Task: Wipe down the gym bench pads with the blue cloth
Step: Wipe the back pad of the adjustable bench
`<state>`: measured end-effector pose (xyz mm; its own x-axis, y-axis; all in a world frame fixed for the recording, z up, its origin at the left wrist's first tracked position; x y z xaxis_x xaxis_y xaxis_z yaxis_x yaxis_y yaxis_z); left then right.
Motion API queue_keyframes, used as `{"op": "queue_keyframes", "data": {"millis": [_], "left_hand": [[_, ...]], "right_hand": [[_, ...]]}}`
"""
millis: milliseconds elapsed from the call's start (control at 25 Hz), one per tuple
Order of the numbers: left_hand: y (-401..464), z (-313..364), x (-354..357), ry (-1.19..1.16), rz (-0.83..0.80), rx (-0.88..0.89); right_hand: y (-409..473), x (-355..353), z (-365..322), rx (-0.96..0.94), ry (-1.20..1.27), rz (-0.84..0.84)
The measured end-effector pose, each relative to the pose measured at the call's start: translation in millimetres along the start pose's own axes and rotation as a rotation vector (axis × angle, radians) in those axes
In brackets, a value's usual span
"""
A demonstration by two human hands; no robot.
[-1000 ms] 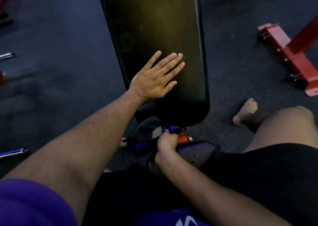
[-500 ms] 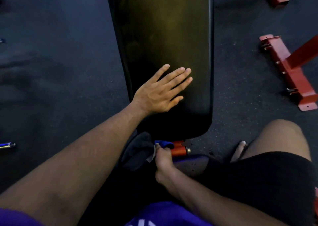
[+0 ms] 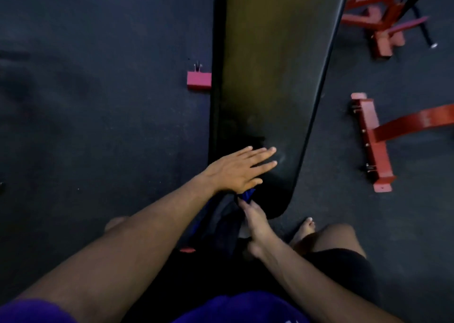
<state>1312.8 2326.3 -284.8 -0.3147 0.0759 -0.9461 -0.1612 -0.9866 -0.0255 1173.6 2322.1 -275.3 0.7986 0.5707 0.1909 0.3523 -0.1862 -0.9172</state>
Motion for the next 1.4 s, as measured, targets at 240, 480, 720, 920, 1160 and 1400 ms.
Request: {"op": "queue_keyframes", "data": {"millis": [240, 480, 720, 920, 1160, 1400], "left_hand": [[-156, 2, -139, -0.309, 0.072, -0.321], [-229, -12, -206, -0.379, 0.044, -0.358], [-235, 2, -199, -0.421, -0.084, -0.299], [-206, 47, -157, -0.354, -0.208, -0.154], [-167, 145, -82, -0.236, -0.447, -0.071], [-152, 268, 17, -0.232, -0.433, -0.234]], "right_hand": [[-131, 114, -37, -0.161, -0.191, 0.165], [-187, 197, -31, -0.235, -0.196, 0.141], [-201, 185, -9, -0.237, -0.104, 0.170], [-202, 100, 39, -0.192, 0.099, 0.322], [-227, -53, 108, -0.210, 0.035, 0.457], [-233, -242, 201, -0.186, -0.208, 0.551]]}}
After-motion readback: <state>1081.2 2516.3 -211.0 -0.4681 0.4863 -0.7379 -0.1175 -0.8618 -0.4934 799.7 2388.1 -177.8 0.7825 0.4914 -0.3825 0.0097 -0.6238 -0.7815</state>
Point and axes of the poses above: each hand's wrist, its own y-axis towards the middle knuckle, its own x-axis out of the palm, z = x × y, the point moved 2 cm from there along y, towards the middle knuckle, and after that the axes turned 11 degrees about x, right-handed, at the moved point
